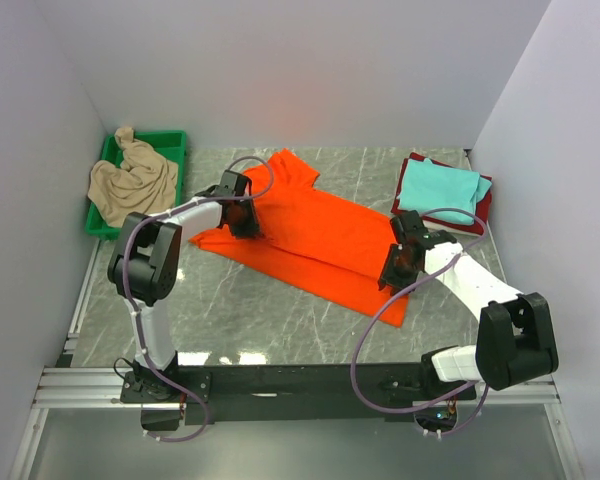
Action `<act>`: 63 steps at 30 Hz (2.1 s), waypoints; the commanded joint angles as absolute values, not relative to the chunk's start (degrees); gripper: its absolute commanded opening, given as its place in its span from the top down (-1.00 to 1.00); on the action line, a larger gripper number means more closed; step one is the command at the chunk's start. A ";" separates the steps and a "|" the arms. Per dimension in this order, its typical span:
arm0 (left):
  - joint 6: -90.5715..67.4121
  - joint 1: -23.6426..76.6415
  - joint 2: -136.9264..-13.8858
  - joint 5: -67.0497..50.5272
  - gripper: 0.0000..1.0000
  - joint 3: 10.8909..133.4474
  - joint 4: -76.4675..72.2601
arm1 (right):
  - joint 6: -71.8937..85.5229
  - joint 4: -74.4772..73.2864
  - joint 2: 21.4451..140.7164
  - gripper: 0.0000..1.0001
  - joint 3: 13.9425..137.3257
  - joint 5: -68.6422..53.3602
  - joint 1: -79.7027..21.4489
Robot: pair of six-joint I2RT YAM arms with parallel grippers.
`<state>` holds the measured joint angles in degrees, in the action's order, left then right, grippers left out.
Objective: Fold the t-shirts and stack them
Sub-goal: Fold the tshirt
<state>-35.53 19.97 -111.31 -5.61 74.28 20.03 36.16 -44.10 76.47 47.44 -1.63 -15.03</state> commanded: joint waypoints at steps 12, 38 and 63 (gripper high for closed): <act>-32.17 20.48 -112.94 -5.00 0.99 79.54 19.51 | 36.74 -43.07 76.38 0.21 46.32 -1.41 -15.82; -27.42 26.46 -120.24 -3.96 0.87 90.09 23.12 | 37.00 -42.63 76.91 0.23 44.73 -1.58 -16.52; -39.72 24.96 -110.13 -23.46 -0.41 84.21 4.75 | 37.27 -43.42 76.02 0.23 46.49 -1.23 -17.75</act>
